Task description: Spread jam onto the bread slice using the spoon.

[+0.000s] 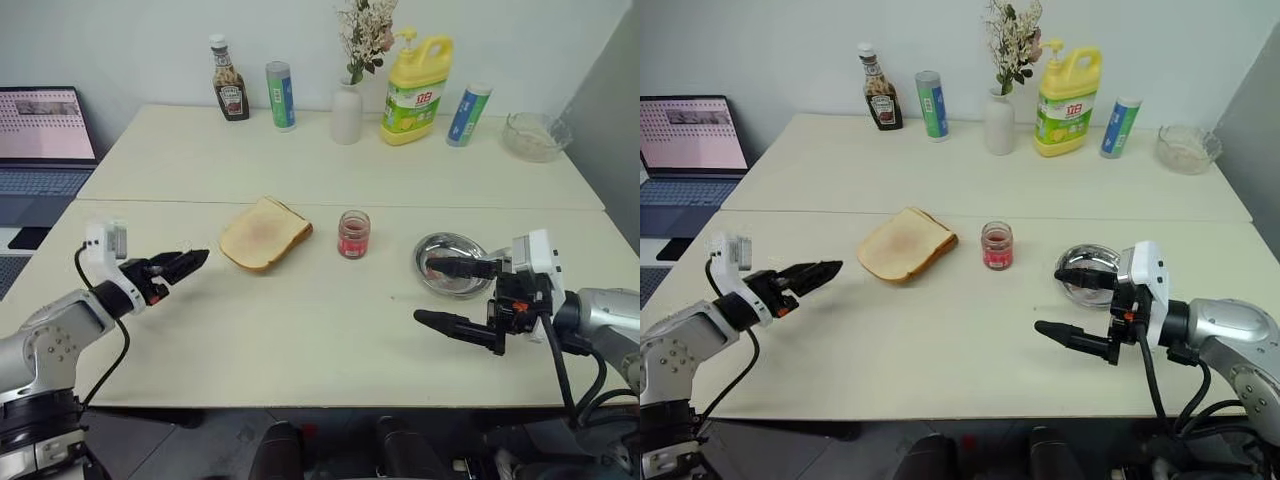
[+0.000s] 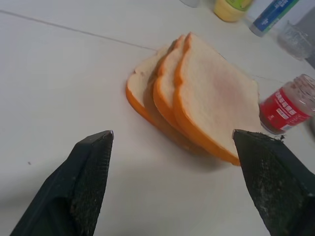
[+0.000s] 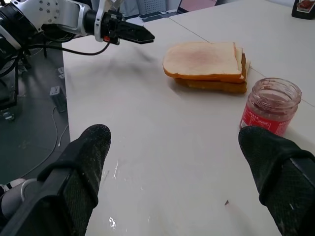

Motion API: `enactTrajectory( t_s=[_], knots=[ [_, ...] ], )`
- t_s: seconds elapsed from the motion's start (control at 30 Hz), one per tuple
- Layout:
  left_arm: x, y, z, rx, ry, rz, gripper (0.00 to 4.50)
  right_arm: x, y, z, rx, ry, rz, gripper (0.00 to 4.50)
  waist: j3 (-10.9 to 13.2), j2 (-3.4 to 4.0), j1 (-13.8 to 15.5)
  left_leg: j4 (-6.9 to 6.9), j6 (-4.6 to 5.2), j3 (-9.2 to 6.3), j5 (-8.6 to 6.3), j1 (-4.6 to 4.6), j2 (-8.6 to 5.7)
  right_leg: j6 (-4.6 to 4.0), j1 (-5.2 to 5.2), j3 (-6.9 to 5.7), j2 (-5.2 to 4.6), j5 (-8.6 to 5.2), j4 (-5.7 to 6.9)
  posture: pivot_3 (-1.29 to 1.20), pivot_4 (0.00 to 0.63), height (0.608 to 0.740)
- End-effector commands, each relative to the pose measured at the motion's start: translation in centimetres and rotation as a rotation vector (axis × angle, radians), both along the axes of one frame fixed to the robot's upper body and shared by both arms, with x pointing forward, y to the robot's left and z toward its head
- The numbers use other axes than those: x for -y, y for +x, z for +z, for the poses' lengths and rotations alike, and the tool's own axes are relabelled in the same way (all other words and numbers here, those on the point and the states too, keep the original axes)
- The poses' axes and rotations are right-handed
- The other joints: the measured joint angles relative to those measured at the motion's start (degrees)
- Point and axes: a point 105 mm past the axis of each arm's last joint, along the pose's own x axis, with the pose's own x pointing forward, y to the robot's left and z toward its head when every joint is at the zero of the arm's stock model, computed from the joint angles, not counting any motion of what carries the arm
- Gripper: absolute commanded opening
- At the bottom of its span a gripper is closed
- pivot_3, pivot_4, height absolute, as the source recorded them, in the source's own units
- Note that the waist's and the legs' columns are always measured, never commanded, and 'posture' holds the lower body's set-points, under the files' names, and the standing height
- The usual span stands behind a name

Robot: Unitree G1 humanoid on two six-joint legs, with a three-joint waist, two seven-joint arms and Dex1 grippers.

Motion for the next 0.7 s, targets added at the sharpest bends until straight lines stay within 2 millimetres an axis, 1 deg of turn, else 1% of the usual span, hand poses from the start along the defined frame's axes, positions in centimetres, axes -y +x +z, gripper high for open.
enactTrajectory(
  t_s=[0.03, 0.3, 0.4, 0.47, 0.5, 0.7],
  knots=[
    [1.5, 0.3, 1.2, 0.06, -0.02, -0.038, 4.07, -0.3, -0.2, 1.0, 0.057, -0.012, 0.028, 4.5, 0.0, -0.01, 0.1, 0.01, 0.0, -0.02, 0.0, 0.0, 0.0, -0.01, 0.02, -0.02, 0.0, 0.01, 0.0, 0.0, 0.15, 0.74],
    [4.2, 1.6, 0.6, 0.064, -0.027, -0.075, 4.07, -0.3, -0.1, 1.3, 0.062, -0.015, 0.034, 4.5, 0.0, -0.01, 0.0, 0.01, 0.0, -0.01, 0.0, 0.0, -0.01, -0.1, 0.03, 0.0, 0.0, 0.06, 0.0, 0.0, 0.15, 0.74],
    [4.9, 1.7, 0.4, 0.057, -0.033, -0.098, 3.52, -0.3, -0.2, 1.3, 0.061, -0.016, 0.031, 4.5, 0.0, -0.01, 0.0, -0.01, 0.0, -0.01, 0.0, 0.0, -0.01, -0.11, 0.02, 0.0, 0.01, 0.07, 0.0, 0.0, 0.15, 0.74],
    [5.3, 1.8, 0.3, 0.053, -0.035, -0.108, 2.93, -0.3, -0.2, 1.3, 0.061, -0.016, 0.03, 4.5, 0.0, -0.01, 0.0, -0.01, 0.0, -0.02, 0.0, 0.0, 0.0, -0.11, 0.02, 0.0, 0.03, 0.07, 0.0, 0.0, 0.15, 0.74],
    [5.3, 1.9, 0.3, 0.054, -0.033, -0.109, 2.54, -0.3, -0.2, 1.3, 0.061, -0.016, 0.03, 4.5, 0.0, -0.01, 0.0, -0.01, 0.0, -0.02, 0.0, 0.0, 0.0, -0.11, 0.02, 0.0, 0.03, 0.06, 0.0, 0.0, 0.15, 0.74],
    [5.3, 2.2, 0.7, 0.067, -0.027, -0.105, 0.56, -0.4, -0.1, 1.4, 0.061, -0.011, 0.028, 4.5, 0.0, -0.01, 0.0, 0.0, 0.0, -0.01, 0.0, 0.0, -0.01, -0.09, 0.02, 0.0, 0.03, 0.06, 0.0, 0.0, 0.15, 0.74]
  ],
)
